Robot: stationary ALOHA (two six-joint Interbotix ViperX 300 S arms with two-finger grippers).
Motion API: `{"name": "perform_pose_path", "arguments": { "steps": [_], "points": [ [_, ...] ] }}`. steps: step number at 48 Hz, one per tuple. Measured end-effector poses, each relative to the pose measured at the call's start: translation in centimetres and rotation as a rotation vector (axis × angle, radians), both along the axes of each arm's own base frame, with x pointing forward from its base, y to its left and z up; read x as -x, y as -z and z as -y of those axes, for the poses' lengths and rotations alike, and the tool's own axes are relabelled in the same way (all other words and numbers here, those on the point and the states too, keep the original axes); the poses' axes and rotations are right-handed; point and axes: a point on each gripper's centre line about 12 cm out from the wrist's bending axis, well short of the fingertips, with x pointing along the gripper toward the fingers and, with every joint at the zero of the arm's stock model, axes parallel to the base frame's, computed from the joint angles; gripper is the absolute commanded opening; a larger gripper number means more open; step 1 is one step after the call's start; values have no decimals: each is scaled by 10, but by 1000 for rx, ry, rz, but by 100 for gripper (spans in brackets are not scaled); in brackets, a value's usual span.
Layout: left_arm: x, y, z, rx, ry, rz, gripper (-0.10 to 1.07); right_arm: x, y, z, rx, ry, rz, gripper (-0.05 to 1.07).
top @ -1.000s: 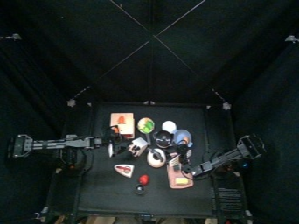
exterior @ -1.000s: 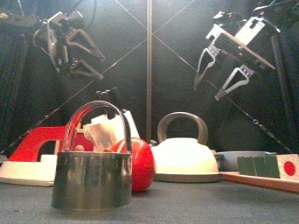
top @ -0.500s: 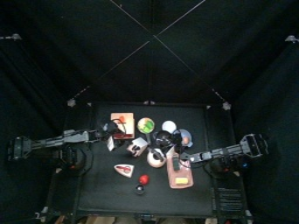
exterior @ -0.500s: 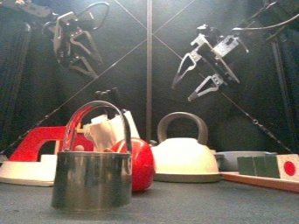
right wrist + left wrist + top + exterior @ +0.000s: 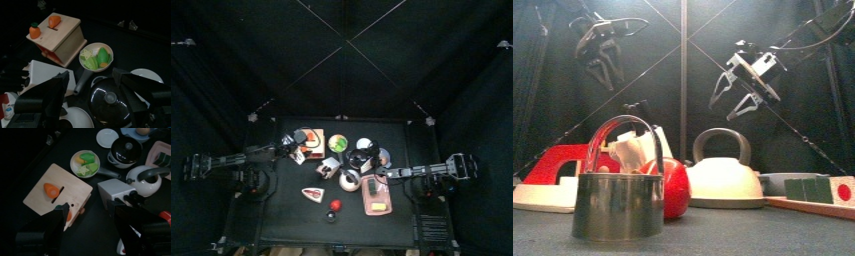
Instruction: Grab cleaver
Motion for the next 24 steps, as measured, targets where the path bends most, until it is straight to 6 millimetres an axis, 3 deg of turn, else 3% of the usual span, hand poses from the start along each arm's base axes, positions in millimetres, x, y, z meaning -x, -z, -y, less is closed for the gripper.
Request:
{"name": "perform_pose_path", "arguments": {
  "steps": [4,9,24],
  "points": [
    [-5,-2,20,-15,-5,59,95,-3,0,0,11,-46,-3,96],
    [-9,10,39,-7,-25,101,95,-6,1,1,4,-93,-5,92],
    [-7,49,57,-17,-107,174,95,-20,12,2,-21,-140,-38,65]
  ]
}}
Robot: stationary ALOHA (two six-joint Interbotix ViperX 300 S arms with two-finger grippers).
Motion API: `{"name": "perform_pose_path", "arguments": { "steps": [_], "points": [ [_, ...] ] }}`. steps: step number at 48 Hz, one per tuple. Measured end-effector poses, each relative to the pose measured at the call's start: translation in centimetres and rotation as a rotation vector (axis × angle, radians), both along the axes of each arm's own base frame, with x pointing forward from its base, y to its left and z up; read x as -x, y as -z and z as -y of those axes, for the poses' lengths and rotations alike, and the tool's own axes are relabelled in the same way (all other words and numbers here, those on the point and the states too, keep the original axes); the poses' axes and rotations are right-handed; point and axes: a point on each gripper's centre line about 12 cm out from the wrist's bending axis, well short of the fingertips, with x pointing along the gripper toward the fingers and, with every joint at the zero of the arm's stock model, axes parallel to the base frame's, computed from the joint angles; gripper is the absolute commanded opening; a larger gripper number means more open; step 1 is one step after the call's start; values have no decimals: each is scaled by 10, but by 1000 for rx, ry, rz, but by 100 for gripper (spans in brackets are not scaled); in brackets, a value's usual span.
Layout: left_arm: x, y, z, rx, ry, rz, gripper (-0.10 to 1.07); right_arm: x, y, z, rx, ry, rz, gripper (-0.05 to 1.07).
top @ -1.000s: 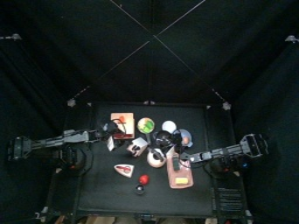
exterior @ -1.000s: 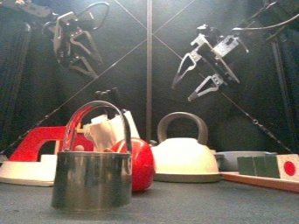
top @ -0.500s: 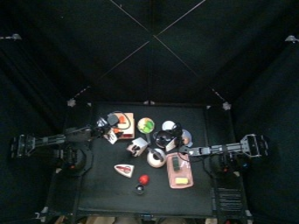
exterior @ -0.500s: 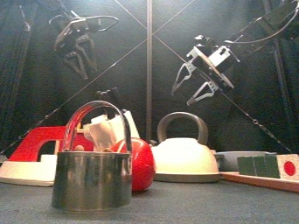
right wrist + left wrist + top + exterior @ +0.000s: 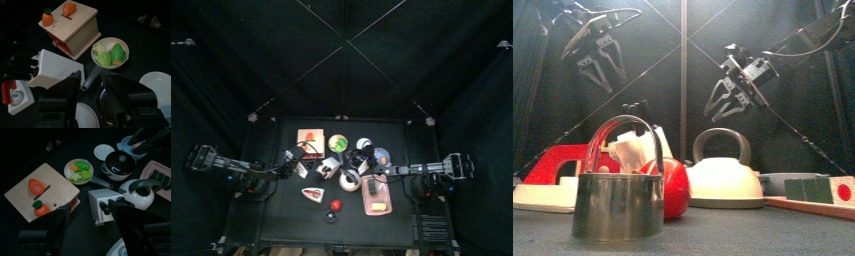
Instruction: Grab cleaver
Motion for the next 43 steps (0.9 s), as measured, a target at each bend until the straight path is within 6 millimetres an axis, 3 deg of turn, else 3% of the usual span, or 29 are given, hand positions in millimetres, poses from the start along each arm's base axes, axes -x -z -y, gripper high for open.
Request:
{"name": "perform_pose_path", "arguments": {
  "steps": [8,18,43],
  "points": [
    [-8,19,10,15,0,-39,95,-12,5,0,-6,-15,-14,52],
    [-15,27,19,18,12,-62,95,-24,9,4,-13,-18,-24,40],
    [-24,41,14,22,-43,-89,95,-51,25,4,-53,-71,-57,38]
  ]
}}
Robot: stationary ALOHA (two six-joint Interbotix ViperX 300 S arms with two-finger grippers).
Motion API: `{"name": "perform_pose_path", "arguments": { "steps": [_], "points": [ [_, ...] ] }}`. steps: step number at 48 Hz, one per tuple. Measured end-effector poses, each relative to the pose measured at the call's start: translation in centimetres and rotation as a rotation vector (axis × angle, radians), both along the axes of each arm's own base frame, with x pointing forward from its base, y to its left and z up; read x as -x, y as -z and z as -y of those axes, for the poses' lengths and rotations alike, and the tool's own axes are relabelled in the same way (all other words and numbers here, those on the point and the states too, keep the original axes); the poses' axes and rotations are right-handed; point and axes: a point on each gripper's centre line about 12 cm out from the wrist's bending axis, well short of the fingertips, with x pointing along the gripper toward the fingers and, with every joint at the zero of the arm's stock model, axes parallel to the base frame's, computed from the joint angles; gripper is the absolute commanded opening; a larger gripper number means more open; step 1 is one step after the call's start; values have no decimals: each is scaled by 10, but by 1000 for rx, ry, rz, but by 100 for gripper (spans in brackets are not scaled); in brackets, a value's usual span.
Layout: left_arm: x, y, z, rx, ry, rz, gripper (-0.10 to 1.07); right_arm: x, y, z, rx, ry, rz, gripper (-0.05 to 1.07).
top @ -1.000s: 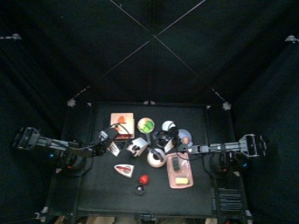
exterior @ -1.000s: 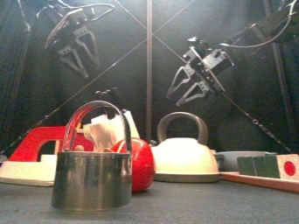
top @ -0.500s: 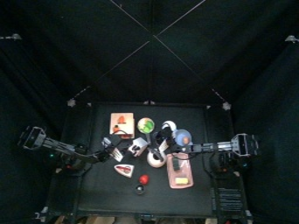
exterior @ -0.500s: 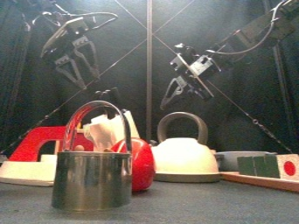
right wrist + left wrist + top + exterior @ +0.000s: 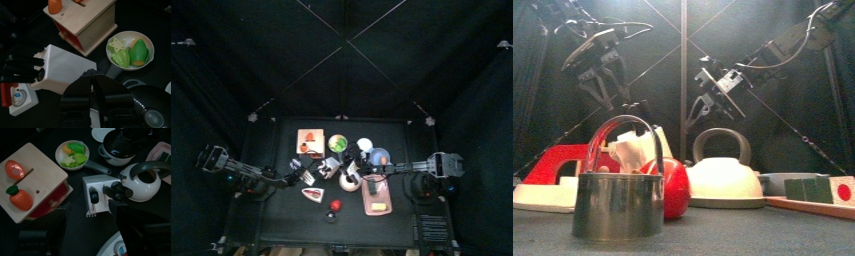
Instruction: Grab cleaver
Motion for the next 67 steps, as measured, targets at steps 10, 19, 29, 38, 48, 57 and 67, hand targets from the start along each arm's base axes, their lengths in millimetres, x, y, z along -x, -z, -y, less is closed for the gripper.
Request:
{"name": "perform_pose_path", "arguments": {
  "steps": [10,19,29,38,48,57,67],
  "points": [
    [-4,5,-5,-1,-34,1,92,-4,6,3,-3,1,-13,38],
    [-8,11,-11,-11,-56,-16,85,-4,5,3,-2,-1,-12,38],
    [-13,11,-15,-17,-65,-16,83,-4,6,3,-4,-2,-13,38],
    [-16,10,-15,-21,-66,-14,83,-5,7,3,-3,-1,-15,38],
    [-18,16,-15,-26,-65,-32,81,-5,8,3,-4,-1,-18,38],
    [-18,16,-15,-27,-66,-34,75,-5,8,3,-3,0,-18,38],
    [-18,16,-15,-26,-65,-34,69,-5,10,4,-6,2,-22,38]
  ]
}}
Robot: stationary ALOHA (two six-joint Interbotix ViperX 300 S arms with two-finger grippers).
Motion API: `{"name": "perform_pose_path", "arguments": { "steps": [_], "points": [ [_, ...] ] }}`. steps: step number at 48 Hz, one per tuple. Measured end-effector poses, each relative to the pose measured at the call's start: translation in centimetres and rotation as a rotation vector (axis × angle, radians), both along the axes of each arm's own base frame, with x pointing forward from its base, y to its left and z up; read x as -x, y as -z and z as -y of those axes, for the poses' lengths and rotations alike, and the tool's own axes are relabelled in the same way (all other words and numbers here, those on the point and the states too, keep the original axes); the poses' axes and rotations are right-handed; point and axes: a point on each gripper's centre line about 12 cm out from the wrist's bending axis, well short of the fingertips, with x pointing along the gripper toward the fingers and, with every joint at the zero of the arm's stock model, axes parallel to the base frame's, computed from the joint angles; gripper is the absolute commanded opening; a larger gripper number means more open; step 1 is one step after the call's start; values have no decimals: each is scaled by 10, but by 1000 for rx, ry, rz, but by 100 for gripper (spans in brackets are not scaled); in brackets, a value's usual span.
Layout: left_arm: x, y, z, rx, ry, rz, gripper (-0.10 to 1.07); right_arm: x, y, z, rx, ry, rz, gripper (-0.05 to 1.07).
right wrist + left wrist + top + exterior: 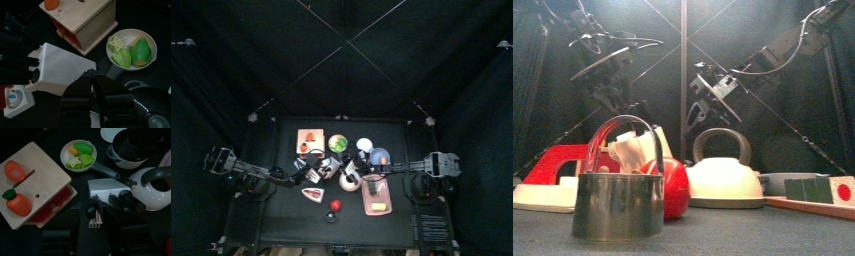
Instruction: Grab cleaver
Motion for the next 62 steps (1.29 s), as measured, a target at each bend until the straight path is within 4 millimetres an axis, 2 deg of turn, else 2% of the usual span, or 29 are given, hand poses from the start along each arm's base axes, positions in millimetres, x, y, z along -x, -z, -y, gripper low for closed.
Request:
{"name": "perform_pose_path", "arguments": {
  "steps": [17,27,40,62],
  "points": [
    [0,0,0,1,1,2,53,0,0,-1,-4,-5,0,38],
    [-1,-1,0,2,1,5,53,-8,-4,-5,-20,-40,13,38],
    [-7,-11,2,5,7,33,53,-9,-1,-4,-22,-44,5,38],
    [-7,-11,2,4,8,32,53,-9,-1,-5,-22,-45,5,38]
  ]
}}
